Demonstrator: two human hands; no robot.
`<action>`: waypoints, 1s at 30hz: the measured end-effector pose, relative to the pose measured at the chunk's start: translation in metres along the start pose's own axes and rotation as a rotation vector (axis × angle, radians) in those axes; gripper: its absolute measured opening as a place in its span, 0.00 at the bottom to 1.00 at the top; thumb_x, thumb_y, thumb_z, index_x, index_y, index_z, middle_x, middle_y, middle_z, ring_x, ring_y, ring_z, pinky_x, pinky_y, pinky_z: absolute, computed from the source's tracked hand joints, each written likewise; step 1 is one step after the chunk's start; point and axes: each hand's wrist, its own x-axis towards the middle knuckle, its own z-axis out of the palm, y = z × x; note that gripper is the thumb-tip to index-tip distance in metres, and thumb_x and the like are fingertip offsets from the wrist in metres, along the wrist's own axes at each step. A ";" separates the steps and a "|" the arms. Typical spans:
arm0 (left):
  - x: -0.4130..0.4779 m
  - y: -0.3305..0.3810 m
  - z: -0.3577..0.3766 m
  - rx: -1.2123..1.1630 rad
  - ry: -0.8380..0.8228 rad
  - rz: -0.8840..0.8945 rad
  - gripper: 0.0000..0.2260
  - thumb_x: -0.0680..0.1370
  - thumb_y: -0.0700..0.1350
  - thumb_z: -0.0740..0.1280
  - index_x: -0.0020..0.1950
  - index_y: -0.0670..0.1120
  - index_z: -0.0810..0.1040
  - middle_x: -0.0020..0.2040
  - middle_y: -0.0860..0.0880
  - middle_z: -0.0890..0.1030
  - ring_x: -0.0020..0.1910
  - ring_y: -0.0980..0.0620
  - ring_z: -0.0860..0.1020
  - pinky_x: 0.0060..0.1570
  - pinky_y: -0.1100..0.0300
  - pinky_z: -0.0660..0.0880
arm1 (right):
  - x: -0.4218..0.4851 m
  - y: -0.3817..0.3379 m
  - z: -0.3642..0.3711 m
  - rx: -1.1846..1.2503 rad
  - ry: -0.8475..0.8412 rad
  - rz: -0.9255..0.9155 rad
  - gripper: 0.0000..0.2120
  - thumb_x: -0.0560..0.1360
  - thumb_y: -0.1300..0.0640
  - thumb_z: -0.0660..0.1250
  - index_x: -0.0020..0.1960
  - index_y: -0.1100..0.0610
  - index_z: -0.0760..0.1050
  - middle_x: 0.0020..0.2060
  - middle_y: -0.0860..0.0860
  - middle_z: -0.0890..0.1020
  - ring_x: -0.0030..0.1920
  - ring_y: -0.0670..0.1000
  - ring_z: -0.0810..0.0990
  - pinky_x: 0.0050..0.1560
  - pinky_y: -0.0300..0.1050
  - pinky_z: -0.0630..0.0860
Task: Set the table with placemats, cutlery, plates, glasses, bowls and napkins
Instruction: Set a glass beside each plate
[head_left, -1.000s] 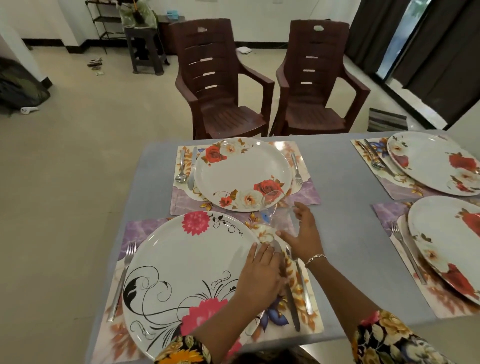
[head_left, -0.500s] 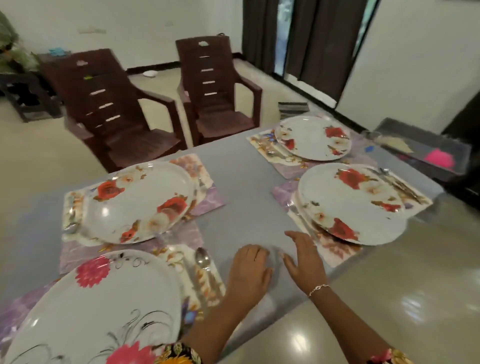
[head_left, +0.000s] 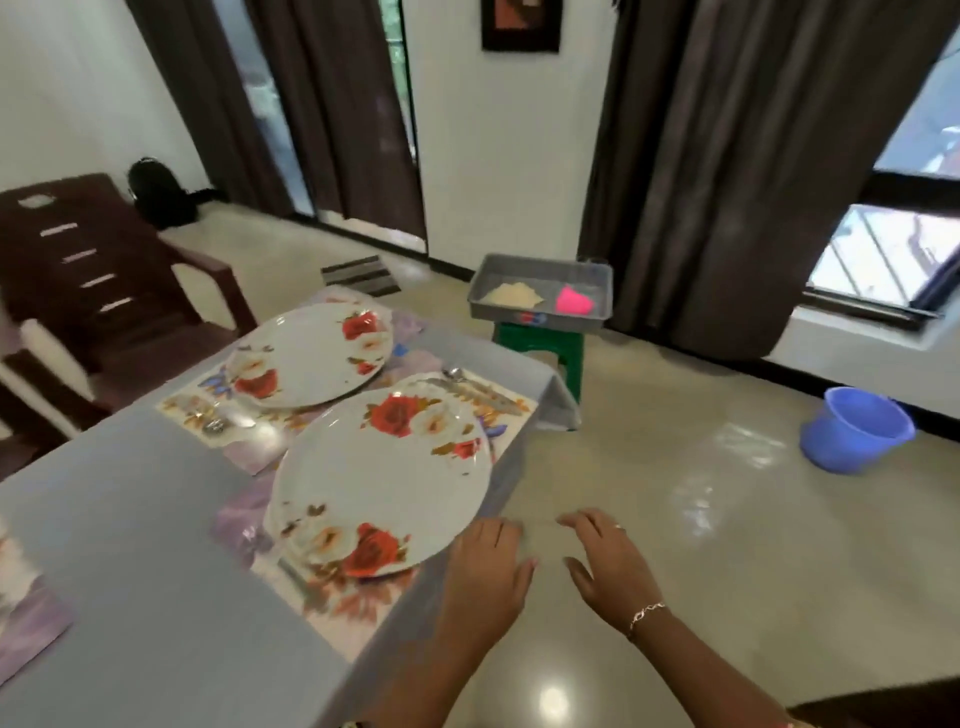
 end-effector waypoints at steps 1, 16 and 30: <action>0.013 0.008 0.009 -0.030 -0.015 0.029 0.12 0.71 0.53 0.60 0.50 0.48 0.72 0.39 0.50 0.79 0.41 0.52 0.73 0.42 0.60 0.64 | 0.003 0.017 -0.006 -0.006 0.009 0.026 0.23 0.58 0.58 0.71 0.53 0.51 0.71 0.45 0.48 0.78 0.43 0.49 0.79 0.45 0.36 0.74; 0.280 0.008 0.159 -0.035 -0.164 0.022 0.28 0.80 0.60 0.43 0.42 0.52 0.80 0.38 0.55 0.79 0.37 0.55 0.78 0.37 0.66 0.75 | 0.193 0.219 -0.031 -0.061 -0.081 0.184 0.23 0.55 0.61 0.79 0.48 0.51 0.76 0.42 0.46 0.78 0.37 0.48 0.81 0.36 0.36 0.75; 0.491 -0.058 0.268 -0.069 -0.249 -0.260 0.12 0.73 0.55 0.63 0.44 0.48 0.79 0.41 0.51 0.79 0.41 0.51 0.78 0.40 0.60 0.74 | 0.428 0.364 -0.021 0.084 -0.169 0.295 0.15 0.74 0.59 0.63 0.61 0.54 0.72 0.57 0.50 0.74 0.56 0.51 0.75 0.55 0.40 0.69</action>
